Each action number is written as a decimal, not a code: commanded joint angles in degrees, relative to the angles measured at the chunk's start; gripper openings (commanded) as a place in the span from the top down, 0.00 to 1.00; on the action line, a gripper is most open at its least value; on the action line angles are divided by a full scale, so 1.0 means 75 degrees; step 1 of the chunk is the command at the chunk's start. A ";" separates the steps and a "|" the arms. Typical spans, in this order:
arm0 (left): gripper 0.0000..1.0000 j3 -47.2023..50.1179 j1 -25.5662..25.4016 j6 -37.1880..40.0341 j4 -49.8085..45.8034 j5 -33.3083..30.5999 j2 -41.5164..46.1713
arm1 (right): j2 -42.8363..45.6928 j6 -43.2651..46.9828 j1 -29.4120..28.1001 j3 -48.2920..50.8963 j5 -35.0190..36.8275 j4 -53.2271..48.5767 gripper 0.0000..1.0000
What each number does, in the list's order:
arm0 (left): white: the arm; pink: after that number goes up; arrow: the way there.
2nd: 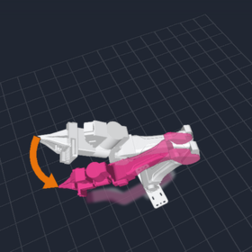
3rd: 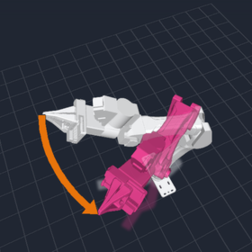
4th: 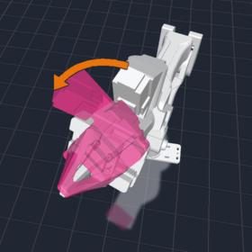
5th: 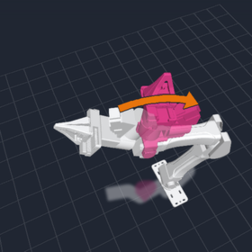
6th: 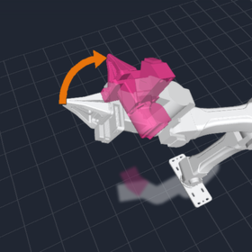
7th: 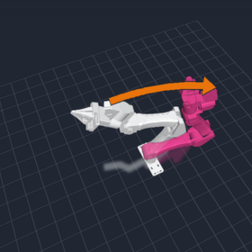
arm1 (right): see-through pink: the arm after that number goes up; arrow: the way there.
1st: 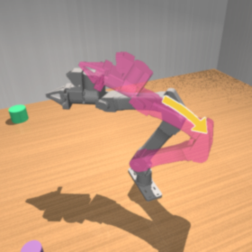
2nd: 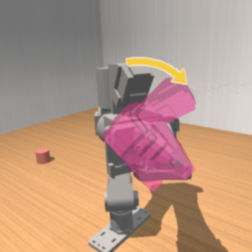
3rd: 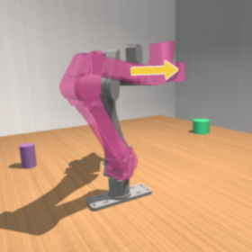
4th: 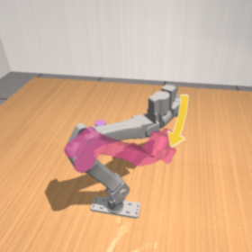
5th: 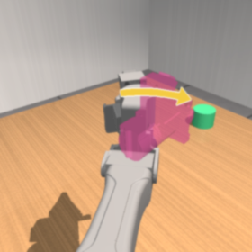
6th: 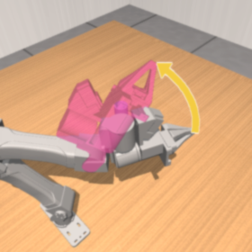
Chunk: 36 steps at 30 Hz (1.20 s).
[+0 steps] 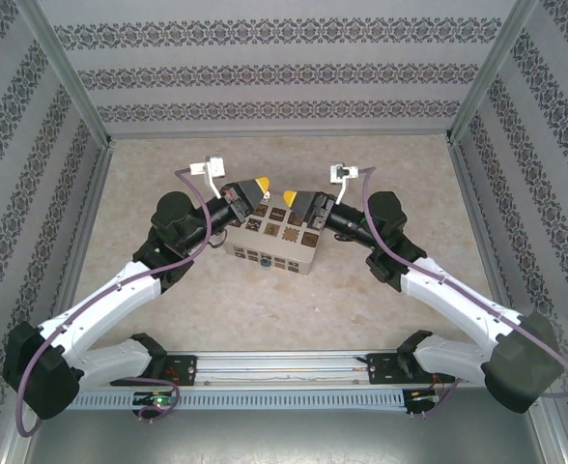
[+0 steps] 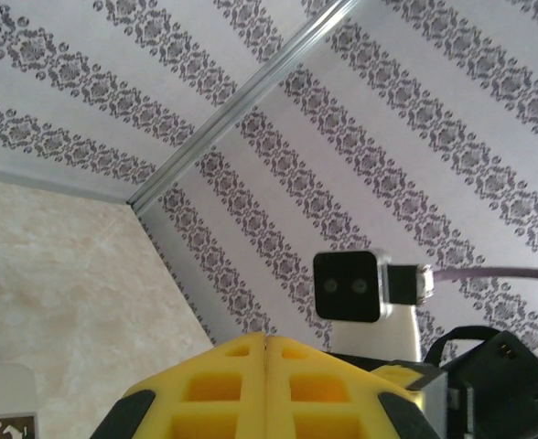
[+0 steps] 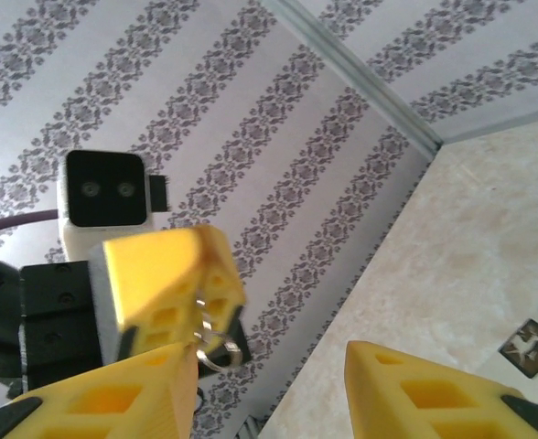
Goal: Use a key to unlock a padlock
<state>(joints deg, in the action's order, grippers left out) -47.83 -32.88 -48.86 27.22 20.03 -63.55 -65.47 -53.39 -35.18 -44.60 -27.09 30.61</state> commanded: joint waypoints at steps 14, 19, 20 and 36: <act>1.00 0.0058 0.0060 0.0009 0.0456 0.0080 -0.0066 | -0.0912 -0.0161 -0.0507 -0.0756 -0.0196 0.0794 0.64; 1.00 0.0098 0.0053 -0.0046 0.0511 -0.0048 -0.0075 | -0.0997 -0.0177 -0.0517 -0.0760 -0.0220 0.0780 0.66; 1.00 0.0121 0.0060 -0.0075 0.0541 -0.0097 -0.0081 | -0.0986 -0.0193 -0.0519 -0.0725 -0.0191 0.0793 0.65; 1.00 0.0329 0.0059 -0.0314 0.0603 -0.0560 0.0080 | -0.0756 -0.0230 -0.0508 -0.0323 -0.0013 0.0791 0.65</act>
<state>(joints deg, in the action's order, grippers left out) -45.82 -32.51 -50.39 29.12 16.43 -64.34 -72.10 -54.52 -38.15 -47.48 -27.70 34.94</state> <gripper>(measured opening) 0.043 0.347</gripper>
